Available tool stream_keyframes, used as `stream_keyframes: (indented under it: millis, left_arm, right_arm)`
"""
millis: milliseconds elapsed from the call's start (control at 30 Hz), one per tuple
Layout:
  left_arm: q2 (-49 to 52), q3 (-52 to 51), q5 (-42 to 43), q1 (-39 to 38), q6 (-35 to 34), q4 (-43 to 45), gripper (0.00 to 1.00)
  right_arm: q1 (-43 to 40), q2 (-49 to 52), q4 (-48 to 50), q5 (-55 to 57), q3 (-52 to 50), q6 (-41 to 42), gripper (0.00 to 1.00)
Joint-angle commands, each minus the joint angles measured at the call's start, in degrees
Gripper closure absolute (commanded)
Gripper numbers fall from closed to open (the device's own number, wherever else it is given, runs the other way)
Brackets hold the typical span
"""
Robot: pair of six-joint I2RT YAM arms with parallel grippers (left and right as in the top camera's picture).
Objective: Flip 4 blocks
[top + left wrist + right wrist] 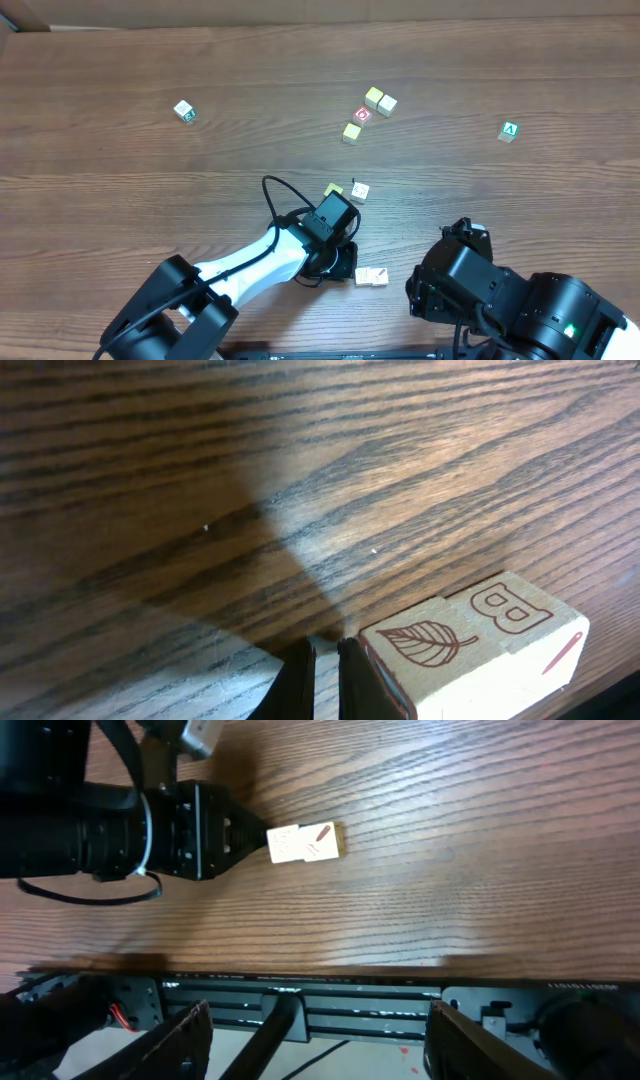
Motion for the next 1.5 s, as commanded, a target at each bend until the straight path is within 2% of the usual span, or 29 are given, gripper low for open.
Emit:
stream_keyframes:
  millis: [0, 500, 767, 967, 1000, 1033, 1067, 1100, 1167, 1200, 1233, 1267, 1300, 1333, 1367, 1400, 1467]
  left_arm:
    - [1.11, 0.13, 0.28, 0.35, 1.57, 0.76, 0.96]
    - [1.11, 0.13, 0.9, 0.39, 2.19, 1.51, 0.96]
    - [0.24, 1.64, 0.13, 2.05, 3.13, -0.98, 0.96]
    - [-3.93, 6.27, -8.41, 3.32, 4.37, -8.48, 0.96]
    - [-4.57, 7.63, -9.68, 3.48, 5.29, -9.88, 0.85]
    - [-5.18, 9.68, -10.12, 3.65, 8.07, -11.17, 0.52]
    - [-5.29, 10.91, -9.97, 3.74, 10.69, -11.56, 0.28]
    - [-5.31, 12.0, -10.01, 3.78, 12.76, -12.0, 0.14]
    - [-5.31, 13.84, -10.05, 3.78, 16.55, -12.37, 0.01]
    - [-5.31, 14.38, -10.08, 3.78, 17.81, -12.39, 0.14]
    - [-5.31, 14.8, -10.12, 3.78, 18.27, -12.35, 0.37]
    - [-5.31, 14.95, -10.45, 3.82, 18.25, -12.37, 0.56]
    - [-5.31, 14.95, -11.08, 3.87, 18.21, -12.35, 0.64]
    - [-5.31, 14.97, -12.04, 4.07, 18.23, -11.93, 0.64]
    - [-5.31, 14.97, -12.83, 4.31, 18.16, -11.8, 0.37]
    - [-5.29, 14.97, -13.16, 4.72, 18.18, -11.65, 0.19]
    - [-5.29, 14.97, -13.55, 6.03, 17.22, -11.52, 0.17]
  right_arm:
    - [0.22, -0.07, 0.61, -0.31, 0.74, 0.09, 0.3]
    - [0.24, 4.31, 1.66, -0.5, 0.74, 0.04, 0.31]
    - [0.24, 4.31, 1.77, -0.2, 0.76, 0.02, 0.32]
    - [0.24, 4.26, 1.92, 0.87, 0.76, -0.17, 0.32]
    - [0.22, 4.26, 1.92, 1.29, 0.76, -0.15, 0.31]
    - [0.22, 4.26, 1.99, 1.66, 0.76, -0.15, 0.29]
    - [0.22, 4.26, 2.1, 1.79, 0.76, -0.15, 0.26]
    - [0.22, 4.26, 2.19, 1.88, 0.76, -0.15, 0.18]
    - [0.22, 4.26, 2.43, 1.95, 0.76, -0.15, 0.16]
    - [0.22, 4.26, 2.51, 1.92, 0.76, -0.15, 0.16]
    - [0.22, 4.26, 2.56, 1.92, 0.76, -0.15, 0.16]
    - [0.22, 4.17, 2.54, 1.92, 0.76, -0.15, 0.16]
    - [0.22, 4.0, 2.51, 1.92, 0.76, -0.15, 0.16]
    - [0.22, 3.74, 2.54, 1.92, 0.76, -0.15, 0.16]
    - [0.22, 3.3, 2.54, 1.92, 0.76, -0.13, 0.15]
    - [0.22, 2.67, 2.56, 1.92, 0.76, -0.13, 0.15]
    - [0.22, 1.11, 2.56, 1.95, 0.76, -0.13, 0.12]
